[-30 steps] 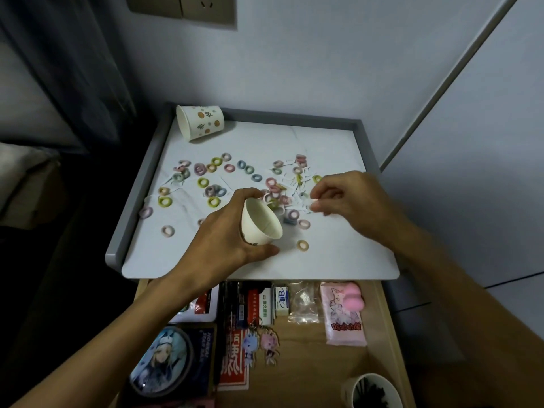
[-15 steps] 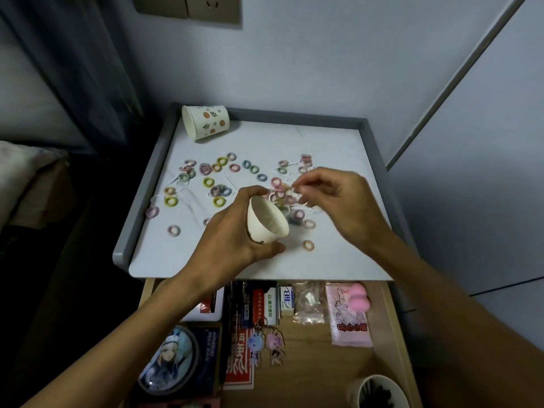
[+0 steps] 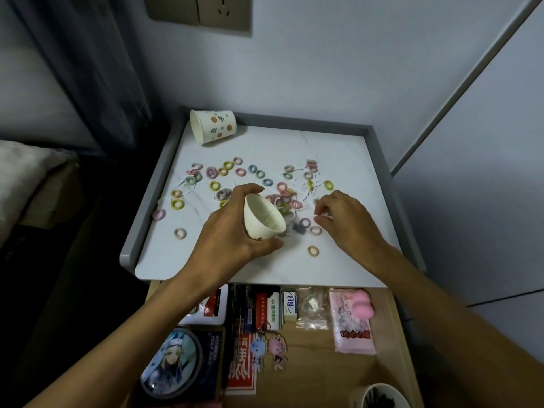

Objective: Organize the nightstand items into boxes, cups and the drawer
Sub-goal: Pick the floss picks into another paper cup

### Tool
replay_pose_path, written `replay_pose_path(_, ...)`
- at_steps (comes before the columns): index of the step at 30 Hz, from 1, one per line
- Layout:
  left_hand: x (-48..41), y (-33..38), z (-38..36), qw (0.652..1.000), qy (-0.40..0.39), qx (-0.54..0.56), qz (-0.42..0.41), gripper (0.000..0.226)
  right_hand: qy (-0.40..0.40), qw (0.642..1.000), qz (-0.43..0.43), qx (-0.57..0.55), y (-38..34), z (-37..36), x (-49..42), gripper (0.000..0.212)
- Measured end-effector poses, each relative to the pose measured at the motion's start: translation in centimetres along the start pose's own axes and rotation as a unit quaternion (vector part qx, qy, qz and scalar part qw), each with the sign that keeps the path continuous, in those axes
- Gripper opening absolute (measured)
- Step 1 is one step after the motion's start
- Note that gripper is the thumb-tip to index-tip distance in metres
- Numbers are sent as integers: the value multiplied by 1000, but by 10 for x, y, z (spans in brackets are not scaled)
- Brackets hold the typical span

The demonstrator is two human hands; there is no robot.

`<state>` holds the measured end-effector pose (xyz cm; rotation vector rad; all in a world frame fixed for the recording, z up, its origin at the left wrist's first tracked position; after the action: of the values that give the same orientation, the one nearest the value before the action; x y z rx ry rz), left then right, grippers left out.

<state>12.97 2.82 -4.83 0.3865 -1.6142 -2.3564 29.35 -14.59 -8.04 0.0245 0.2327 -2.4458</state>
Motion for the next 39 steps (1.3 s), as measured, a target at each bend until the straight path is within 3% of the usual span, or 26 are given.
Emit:
replay_pose_path(8,2,0,0,1000,-5,-4,-3,77,-89,993,-79,-23,17,12,-6,12)
replay_pose_path(21,0,0,-3,1000,-6,-15,-4,78,-73,989,-121,30,12,9,-3,23)
replay_pose_path(27,0,1,-2,1000,-10,-12,-1,77,-159,976,-112,100,19,21,0,25)
replay_pose_path(33,1,1,-4,1000,-11,-17,1,77,-242,965,-84,58,24,49,-2,10)
replay_pose_path(39,-2,2,-5,1000,-9,-22,-4,77,-78,988,-125,-49,10,42,-14,21)
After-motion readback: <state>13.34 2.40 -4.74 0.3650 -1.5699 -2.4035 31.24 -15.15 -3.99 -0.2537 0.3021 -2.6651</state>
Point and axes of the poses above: each hand's wrist, its own x-axis away from the middle knuckle, its own z-axis out of the back of the hand, y = z × x, the point moved 2 cm from there along -x, towards the middle knuckle, and after that the axes turned 11 degrees about x, right-handed, at the moved point
